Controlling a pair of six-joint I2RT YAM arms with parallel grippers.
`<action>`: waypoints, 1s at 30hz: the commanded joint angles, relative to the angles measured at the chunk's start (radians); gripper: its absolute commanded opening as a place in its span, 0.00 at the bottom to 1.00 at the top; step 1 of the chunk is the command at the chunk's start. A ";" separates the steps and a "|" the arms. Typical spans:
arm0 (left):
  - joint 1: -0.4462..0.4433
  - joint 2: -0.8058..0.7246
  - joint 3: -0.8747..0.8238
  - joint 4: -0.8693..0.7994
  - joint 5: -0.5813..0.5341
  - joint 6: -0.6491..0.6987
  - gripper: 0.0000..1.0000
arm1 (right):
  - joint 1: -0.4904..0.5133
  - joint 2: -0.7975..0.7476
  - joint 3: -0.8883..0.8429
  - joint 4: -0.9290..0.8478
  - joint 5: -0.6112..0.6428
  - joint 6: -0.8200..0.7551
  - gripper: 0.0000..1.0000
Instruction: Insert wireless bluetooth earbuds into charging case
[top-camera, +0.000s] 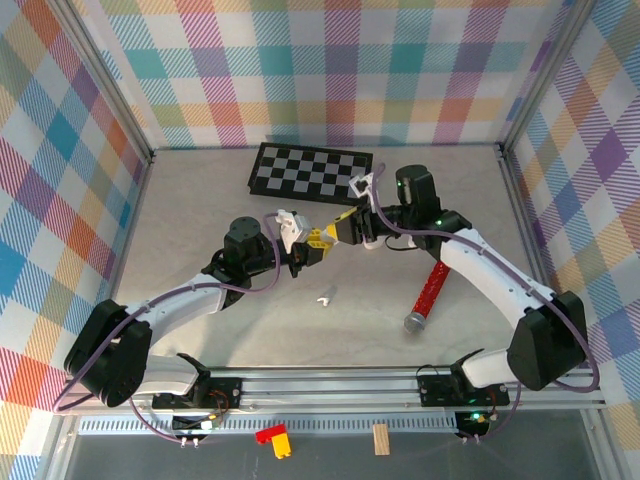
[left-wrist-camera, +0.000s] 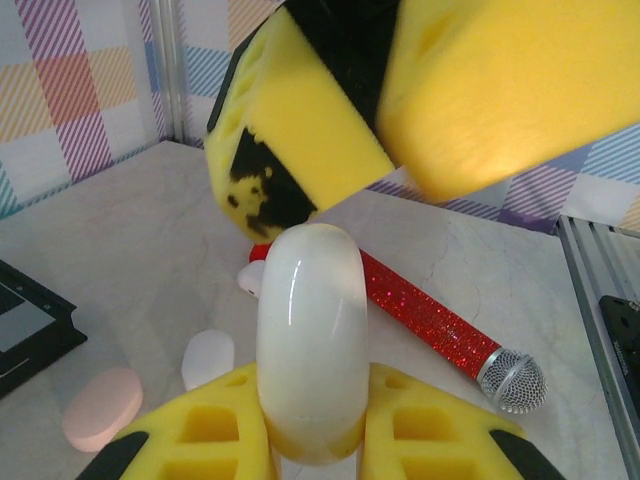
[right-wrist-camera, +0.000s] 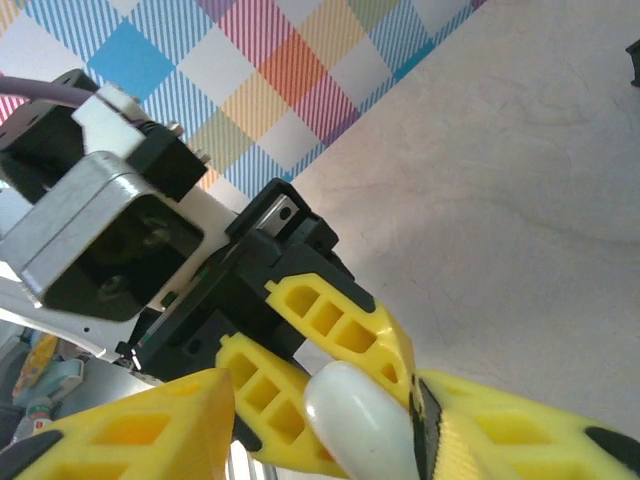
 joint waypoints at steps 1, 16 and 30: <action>0.001 0.003 0.029 -0.004 0.027 -0.020 0.00 | 0.001 -0.044 -0.028 0.060 0.014 -0.067 0.61; 0.050 0.042 0.152 -0.373 -0.266 -0.181 0.00 | -0.026 -0.074 -0.106 0.068 0.053 -0.117 0.74; 0.159 0.290 0.296 -0.713 -0.531 -0.372 0.00 | 0.089 -0.030 -0.123 0.100 0.225 -0.228 0.86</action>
